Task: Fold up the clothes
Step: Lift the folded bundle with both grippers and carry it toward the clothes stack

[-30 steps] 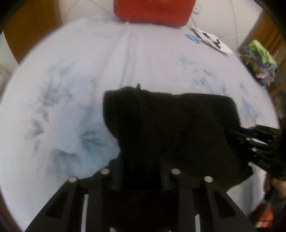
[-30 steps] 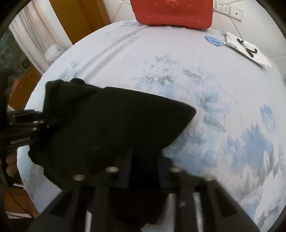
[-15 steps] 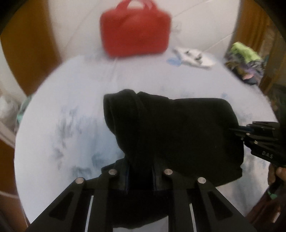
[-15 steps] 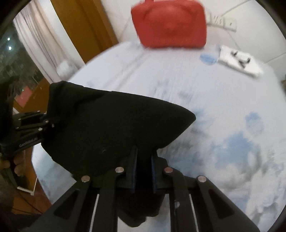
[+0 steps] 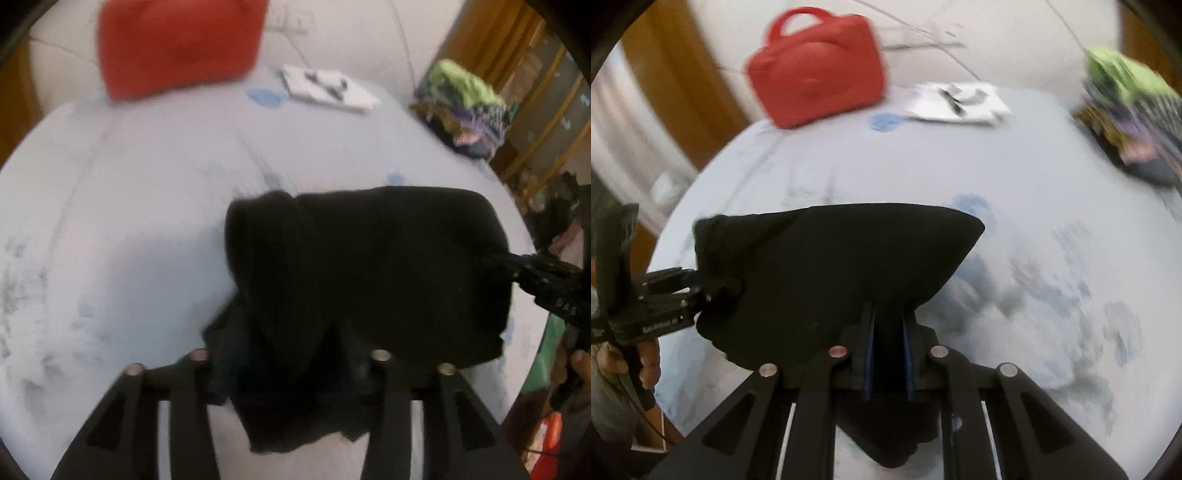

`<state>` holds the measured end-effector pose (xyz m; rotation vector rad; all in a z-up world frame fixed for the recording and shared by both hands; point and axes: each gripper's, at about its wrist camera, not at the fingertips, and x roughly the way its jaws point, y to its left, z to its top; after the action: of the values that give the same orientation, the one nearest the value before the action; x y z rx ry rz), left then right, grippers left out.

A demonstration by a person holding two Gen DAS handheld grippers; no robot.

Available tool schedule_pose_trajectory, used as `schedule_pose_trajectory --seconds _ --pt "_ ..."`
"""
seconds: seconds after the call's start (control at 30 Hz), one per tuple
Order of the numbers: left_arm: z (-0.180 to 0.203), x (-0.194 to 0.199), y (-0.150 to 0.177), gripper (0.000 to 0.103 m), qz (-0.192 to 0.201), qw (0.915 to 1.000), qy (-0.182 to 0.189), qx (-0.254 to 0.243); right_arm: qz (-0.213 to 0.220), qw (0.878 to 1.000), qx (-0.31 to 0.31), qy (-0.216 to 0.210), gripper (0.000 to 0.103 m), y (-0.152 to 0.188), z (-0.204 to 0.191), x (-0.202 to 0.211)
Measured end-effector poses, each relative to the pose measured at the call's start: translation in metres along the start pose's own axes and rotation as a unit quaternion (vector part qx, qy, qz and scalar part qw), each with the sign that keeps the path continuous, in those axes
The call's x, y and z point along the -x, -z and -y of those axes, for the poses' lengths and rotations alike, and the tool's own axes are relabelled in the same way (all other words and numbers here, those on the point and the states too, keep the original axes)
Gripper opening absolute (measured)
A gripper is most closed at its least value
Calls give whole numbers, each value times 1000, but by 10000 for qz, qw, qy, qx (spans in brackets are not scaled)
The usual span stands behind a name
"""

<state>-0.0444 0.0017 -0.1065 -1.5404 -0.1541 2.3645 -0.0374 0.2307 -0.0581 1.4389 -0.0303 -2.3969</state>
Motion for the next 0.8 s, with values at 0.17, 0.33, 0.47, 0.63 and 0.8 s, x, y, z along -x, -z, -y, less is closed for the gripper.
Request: schedule_pose_trajectory --seconds 0.17,0.33,0.47,0.63,0.8 --pt "30 -38 -1 76 -255 9994 5 -220 -297 9984 -463 -103 13 20 39 -24" --pt "61 -49 -5 53 -267 9971 -368 -609 -298 9974 -585 -290 14 31 52 -36" --pt "74 -47 -2 38 -310 9958 -303 -811 -265 9977 -526 -341 15 34 53 -42" --pt "66 -44 -3 35 -226 9978 -125 -605 -147 9990 -358 -244 14 32 51 -51" --pt "69 -9 -4 28 -58 9984 -68 -567 70 9999 -141 -62 13 29 40 -22"
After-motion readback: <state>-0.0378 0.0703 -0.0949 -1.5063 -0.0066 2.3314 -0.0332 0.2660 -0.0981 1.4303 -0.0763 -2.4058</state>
